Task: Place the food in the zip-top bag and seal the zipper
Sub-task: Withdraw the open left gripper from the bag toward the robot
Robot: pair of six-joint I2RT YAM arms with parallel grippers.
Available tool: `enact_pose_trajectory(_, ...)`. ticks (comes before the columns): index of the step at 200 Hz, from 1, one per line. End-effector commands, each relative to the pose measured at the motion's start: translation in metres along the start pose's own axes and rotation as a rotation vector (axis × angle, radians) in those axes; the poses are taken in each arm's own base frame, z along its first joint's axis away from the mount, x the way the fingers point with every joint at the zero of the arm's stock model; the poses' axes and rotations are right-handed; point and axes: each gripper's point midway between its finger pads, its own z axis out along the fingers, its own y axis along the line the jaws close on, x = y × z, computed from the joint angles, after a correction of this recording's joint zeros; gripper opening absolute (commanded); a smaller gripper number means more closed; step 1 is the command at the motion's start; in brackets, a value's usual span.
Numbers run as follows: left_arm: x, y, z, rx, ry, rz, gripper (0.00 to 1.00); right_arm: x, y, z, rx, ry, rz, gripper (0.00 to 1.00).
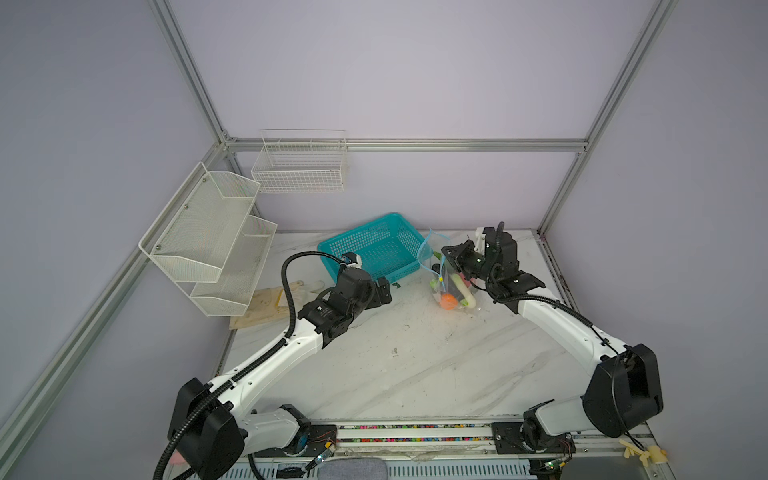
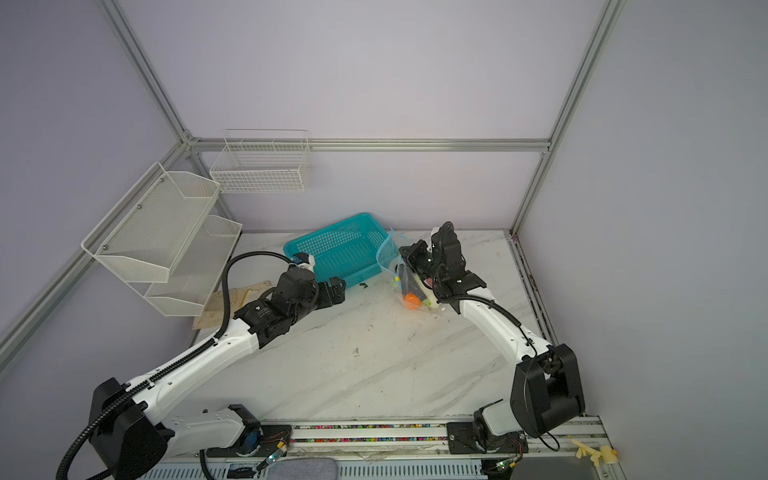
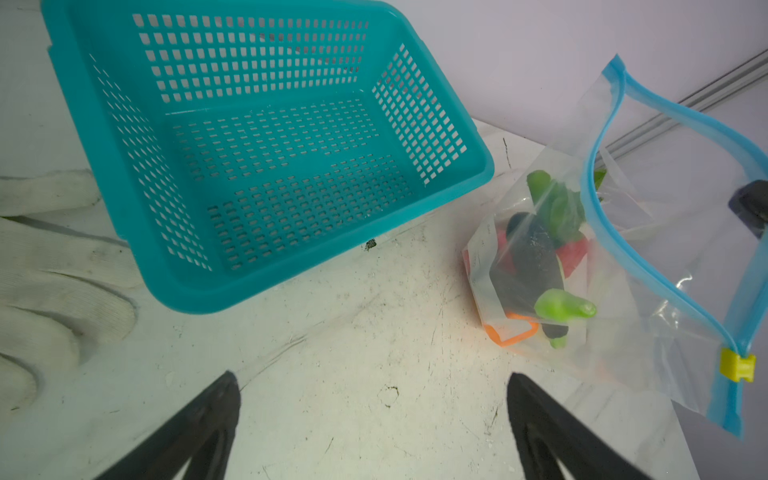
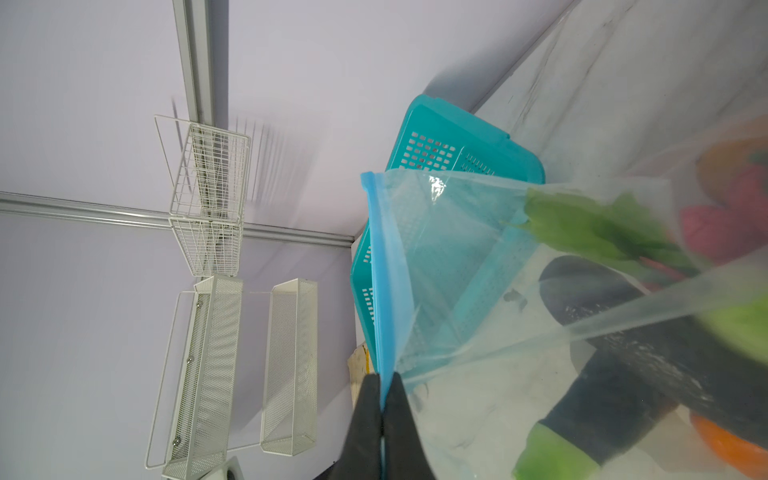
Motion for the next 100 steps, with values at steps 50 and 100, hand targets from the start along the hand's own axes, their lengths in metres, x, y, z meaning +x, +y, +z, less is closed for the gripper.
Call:
enact_pose_trajectory(50, 0.032, 0.021, 0.042, -0.001, 0.059, -0.054, 0.95, 0.004, 0.011, -0.008, -0.020, 0.005, -0.076, 0.00)
enact_pose_trajectory(100, 0.003, 0.043, 0.072, -0.059, -0.008, -0.037, 0.96, 0.007, 0.010, -0.007, -0.021, 0.014, -0.076, 0.00)
